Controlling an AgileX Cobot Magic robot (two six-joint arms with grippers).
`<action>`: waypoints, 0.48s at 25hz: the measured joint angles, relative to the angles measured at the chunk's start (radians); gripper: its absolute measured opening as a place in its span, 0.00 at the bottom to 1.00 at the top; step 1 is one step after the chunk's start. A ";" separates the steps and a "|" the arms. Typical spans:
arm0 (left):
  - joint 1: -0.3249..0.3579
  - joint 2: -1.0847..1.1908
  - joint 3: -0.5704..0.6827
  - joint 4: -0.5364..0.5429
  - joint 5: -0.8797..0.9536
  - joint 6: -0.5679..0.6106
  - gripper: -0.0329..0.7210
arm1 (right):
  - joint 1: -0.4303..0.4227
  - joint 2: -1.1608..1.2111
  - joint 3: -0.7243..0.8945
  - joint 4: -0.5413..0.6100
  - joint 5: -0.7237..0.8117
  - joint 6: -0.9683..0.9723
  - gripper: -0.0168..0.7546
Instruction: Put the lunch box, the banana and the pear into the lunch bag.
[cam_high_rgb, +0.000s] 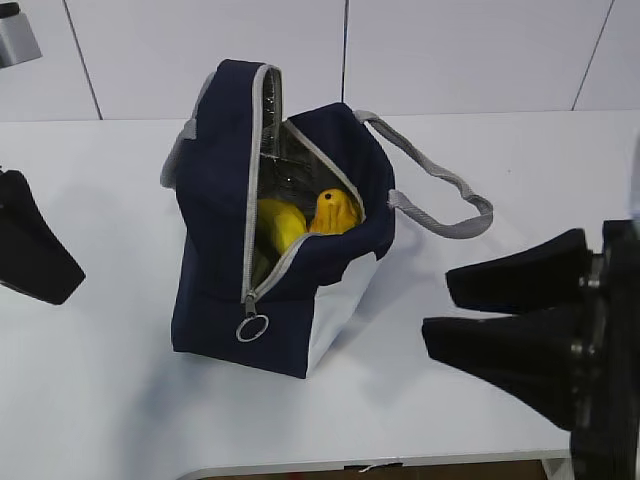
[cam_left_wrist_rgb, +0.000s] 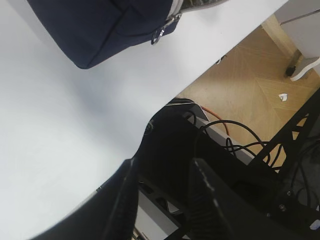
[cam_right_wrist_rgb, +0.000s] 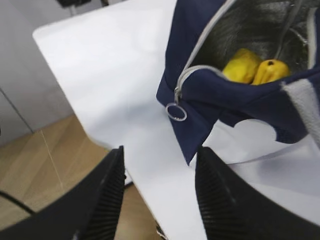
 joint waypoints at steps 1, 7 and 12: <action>0.000 0.000 0.000 0.000 0.000 0.000 0.36 | 0.000 0.017 0.000 0.000 0.011 -0.038 0.53; 0.000 0.000 0.000 0.000 0.000 0.000 0.36 | 0.000 0.154 0.000 0.011 0.110 -0.130 0.53; 0.000 0.000 0.000 0.000 0.000 0.000 0.36 | 0.000 0.265 0.000 0.175 0.195 -0.140 0.53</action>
